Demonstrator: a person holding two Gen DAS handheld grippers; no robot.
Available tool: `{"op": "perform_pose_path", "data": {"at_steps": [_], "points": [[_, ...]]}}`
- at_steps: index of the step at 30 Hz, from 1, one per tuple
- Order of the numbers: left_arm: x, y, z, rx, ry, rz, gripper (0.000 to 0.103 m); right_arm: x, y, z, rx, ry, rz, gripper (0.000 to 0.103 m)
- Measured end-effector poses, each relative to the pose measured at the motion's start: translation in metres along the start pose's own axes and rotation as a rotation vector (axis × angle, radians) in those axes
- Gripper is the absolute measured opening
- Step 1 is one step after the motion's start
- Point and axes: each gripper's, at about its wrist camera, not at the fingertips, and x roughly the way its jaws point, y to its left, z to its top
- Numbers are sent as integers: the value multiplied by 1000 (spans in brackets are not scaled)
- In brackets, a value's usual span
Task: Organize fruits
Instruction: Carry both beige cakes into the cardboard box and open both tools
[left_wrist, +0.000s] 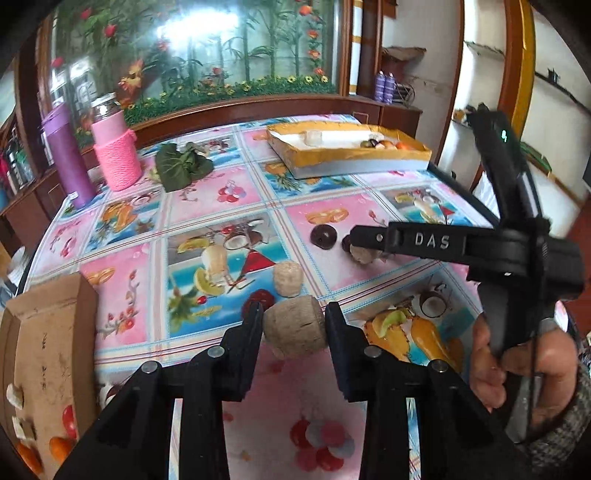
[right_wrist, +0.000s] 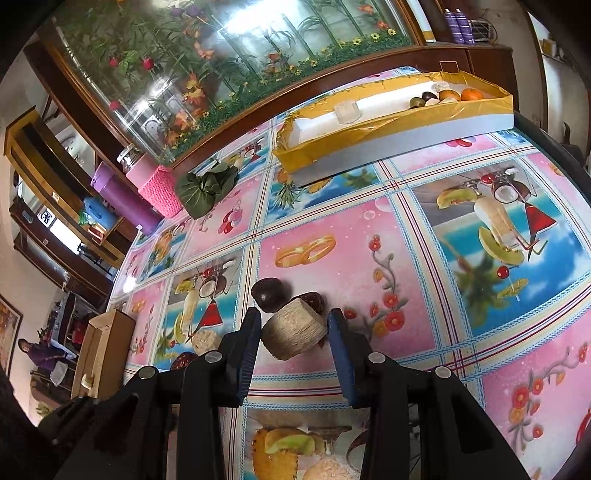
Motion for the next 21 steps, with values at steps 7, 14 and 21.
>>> {"op": "perform_pose_path", "data": {"at_steps": [7, 14, 21], "points": [[-39, 40, -9, -89, -48, 33, 33, 2, 4, -3, -28, -25, -35, 40], [-85, 104, -37, -206, -91, 119, 34, 2, 4, -7, -27, -12, -65, 40], [-116, 171, -76, -335, -85, 226, 34, -39, 56, -24, -95, -61, 22, 40]]}}
